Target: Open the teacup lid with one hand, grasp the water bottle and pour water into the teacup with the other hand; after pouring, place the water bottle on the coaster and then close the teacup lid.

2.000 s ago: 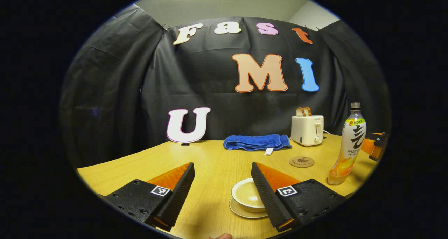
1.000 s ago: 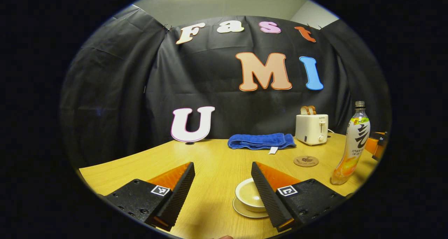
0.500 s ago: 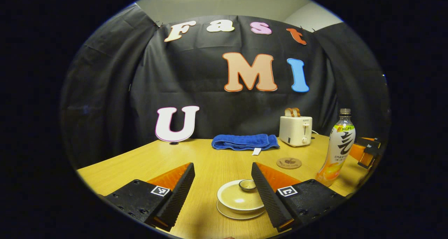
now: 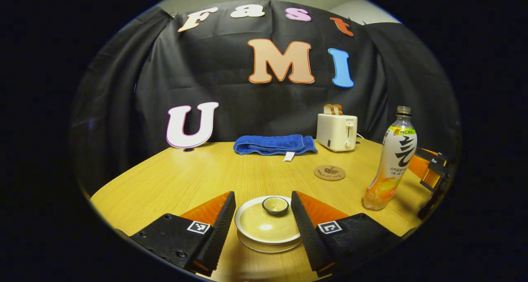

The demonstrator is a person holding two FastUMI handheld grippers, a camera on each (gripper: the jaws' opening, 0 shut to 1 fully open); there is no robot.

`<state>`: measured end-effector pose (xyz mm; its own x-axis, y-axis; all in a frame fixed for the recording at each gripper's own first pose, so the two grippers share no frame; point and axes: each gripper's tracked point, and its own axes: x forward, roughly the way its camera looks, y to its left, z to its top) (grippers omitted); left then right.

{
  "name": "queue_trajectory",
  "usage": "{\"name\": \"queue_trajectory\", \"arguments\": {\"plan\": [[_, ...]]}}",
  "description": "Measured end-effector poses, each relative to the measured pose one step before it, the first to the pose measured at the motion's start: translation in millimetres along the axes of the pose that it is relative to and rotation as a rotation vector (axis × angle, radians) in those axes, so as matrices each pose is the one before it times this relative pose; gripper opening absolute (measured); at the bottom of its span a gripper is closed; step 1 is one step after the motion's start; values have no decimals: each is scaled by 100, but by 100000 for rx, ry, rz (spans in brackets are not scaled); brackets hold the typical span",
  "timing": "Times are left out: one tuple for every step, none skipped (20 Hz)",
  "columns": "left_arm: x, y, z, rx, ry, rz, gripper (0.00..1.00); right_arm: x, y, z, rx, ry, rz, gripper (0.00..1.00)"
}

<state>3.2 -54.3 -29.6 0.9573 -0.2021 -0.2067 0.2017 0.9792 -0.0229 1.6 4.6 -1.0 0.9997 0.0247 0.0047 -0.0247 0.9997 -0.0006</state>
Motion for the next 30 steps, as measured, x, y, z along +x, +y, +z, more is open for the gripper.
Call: {"name": "queue_trajectory", "arguments": {"plan": [[43,-204,62,459,10,-512,77,58,27,-30,16,14,158,95],[104,-59,-74,605,417,-193,72,10,24,11,19,-13,169,95],[21,-37,-7,605,604,-377,70,48,18,-43,9,-6,241,97],[44,-202,25,360,203,-86,63,-48,19,60,19,7,230,96],[44,6,-2,924,487,113,59,-98,56,-52,18,-68,159,96],[51,24,40,479,71,-84,53,20,-4,15,-51,-7,28,95],[36,24,-97,163,383,-6,53,-7,-23,-40,41,57,-2,95],[39,-13,14,335,-175,-9,53,13,15,67,-22,-5,34,96],[69,3,248,243,-521,-196,52,-23,12,-36,16,-35,156,95],[155,-114,-75,712,242,-342,42,72,32,-5,-16,62,19,95],[51,-31,-36,1038,264,-337,40,9,0,-34,6,26,40,95],[131,-87,84,825,-125,-300,35,-6,-41,13,5,42,63,96],[-21,-10,18,595,154,-55,32,23,19,-12,-8,-106,18,96],[10,-39,-52,424,-261,-81,28,-5,29,38,-23,39,13,95],[55,-68,154,88,-411,-113,27,-74,-7,-47,12,-20,-6,95],[103,-31,-66,-278,-232,13,26,-18,-46,23,-15,-21,3,96],[24,4,94,-307,-383,-182,24,61,53,-15,1,-4,-12,96],[87,119,38,-82,-394,183,23,36,-28,37,-3,14,1,95],[-54,125,78,-737,-688,384,22,-60,58,-51,-20,-40,21,95],[23,118,76,-1386,-1002,292,22,7,-17,32,46,-100,51,95],[95,71,47,-709,-488,-102,20,-150,56,-101,-72,227,231,96],[105,88,-3,-379,-126,236,20,-139,23,101,40,-20,340,95],[49,-2,11,-54,89,251,20,-205,79,75,9,-277,427,95],[20,158,91,-209,-3,186,20,-231,97,54,45,227,624,95],[110,100,18,-491,-422,448,20,-362,162,-124,341,147,1067,95],[73,-5,-9,-272,258,35,20,-369,199,122,491,-233,1300,95],[-8,32,267,-548,-793,-152,20,-383,105,81,725,-213,1218,95],[-68,-107,279,-354,-243,-264,20,-391,236,35,965,342,1586,95],[-15,-97,209,256,-758,-629,20,-402,421,-178,1292,398,2298,96],[-64,64,367,511,-829,312,20,-305,517,39,1340,352,2627,94]]}}
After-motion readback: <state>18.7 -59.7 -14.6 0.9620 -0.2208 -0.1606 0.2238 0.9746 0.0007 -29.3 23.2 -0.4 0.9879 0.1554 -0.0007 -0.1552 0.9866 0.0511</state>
